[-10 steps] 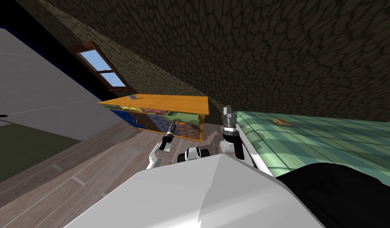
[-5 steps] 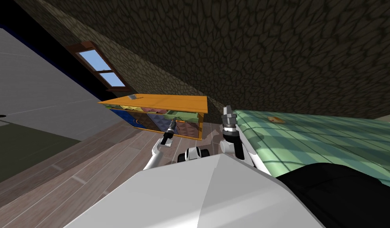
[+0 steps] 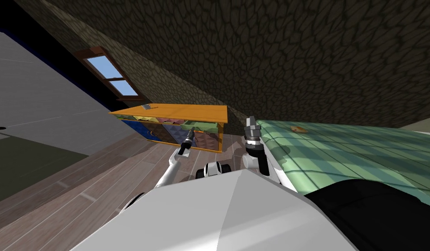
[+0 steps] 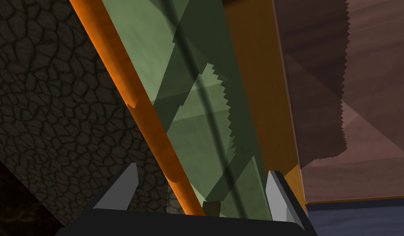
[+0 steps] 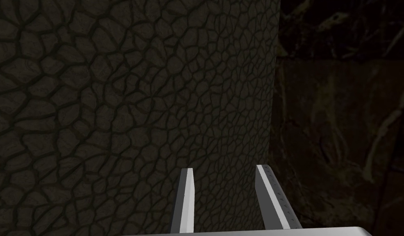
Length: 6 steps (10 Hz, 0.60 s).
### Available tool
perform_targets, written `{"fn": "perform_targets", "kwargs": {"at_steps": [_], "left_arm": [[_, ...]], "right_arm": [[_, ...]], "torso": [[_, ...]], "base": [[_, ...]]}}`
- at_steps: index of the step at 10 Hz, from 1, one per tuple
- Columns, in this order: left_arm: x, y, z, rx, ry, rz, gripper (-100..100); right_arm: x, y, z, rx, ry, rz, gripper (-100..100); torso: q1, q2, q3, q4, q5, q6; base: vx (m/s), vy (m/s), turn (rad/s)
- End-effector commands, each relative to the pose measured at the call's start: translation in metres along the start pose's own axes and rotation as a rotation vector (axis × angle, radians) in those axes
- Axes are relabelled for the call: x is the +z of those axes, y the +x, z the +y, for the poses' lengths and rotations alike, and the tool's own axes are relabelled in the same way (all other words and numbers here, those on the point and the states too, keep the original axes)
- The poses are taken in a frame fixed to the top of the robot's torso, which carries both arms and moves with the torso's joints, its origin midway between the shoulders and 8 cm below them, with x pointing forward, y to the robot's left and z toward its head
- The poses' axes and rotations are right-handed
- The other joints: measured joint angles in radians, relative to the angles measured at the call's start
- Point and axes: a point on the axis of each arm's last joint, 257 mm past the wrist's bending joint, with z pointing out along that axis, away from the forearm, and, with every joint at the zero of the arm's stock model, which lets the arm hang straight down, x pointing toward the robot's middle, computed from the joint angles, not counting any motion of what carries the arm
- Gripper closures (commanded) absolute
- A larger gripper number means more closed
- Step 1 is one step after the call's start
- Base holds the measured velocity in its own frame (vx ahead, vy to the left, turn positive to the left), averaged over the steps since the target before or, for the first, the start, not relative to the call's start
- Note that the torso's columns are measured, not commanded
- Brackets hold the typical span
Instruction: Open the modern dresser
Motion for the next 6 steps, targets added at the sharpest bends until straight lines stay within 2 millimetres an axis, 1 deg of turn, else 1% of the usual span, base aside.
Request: {"fn": "perform_targets", "kwargs": {"at_steps": [1, 2, 3, 4, 5, 6], "left_arm": [[0.022, -0.009, -0.003, 0.001, 0.001, -0.009, -100], [0.022, -0.009, -0.001, 0.001, -0.004, -0.009, -100], [0.033, -0.018, -0.005, -0.004, 0.001, -0.023, -100], [0.04, -0.018, -0.003, 0.0, -0.006, -0.019, -100], [0.048, -0.027, -0.004, -0.006, -0.009, -0.035, -100], [0.055, -0.027, -0.004, -0.002, -0.013, -0.032, -100]], "right_arm": [[0.0, 0.0, 0.0, 0.0, 0.0, 0.0, 0], [0.0, 0.0, 0.0, 0.0, 0.0, 0.0, 0], [0.0, 0.0, 0.0, 0.0, 0.0, 0.0, 0], [0.0, 0.0, 0.0, 0.0, 0.0, 0.0, 0], [0.0, 0.0, 0.0, 0.0, 0.0, 0.0, 0], [0.0, 0.0, 0.0, 0.0, 0.0, 0.0, 0]], "torso": [[0.0, 0.001, 0.0, 0.0, 0.0, 0.0], [0.0, 0.003, 0.002, 0.002, 0.0, 0.0], [0.0, 0.003, 0.002, 0.002, -0.001, -0.001], [0.0, 0.004, 0.002, 0.003, -0.001, -0.001], [0.0, 0.005, 0.003, 0.004, -0.001, 0.0], [0.0, 0.008, 0.004, 0.005, -0.001, -0.001]], "base": [[-0.088, 0.013, -0.036], [-0.045, 0.007, -0.008], [-0.081, 0.002, -0.051], [-0.086, 0.002, -0.026], [-0.114, 0.006, -0.056], [-0.1, 0.008, -0.027]]}}
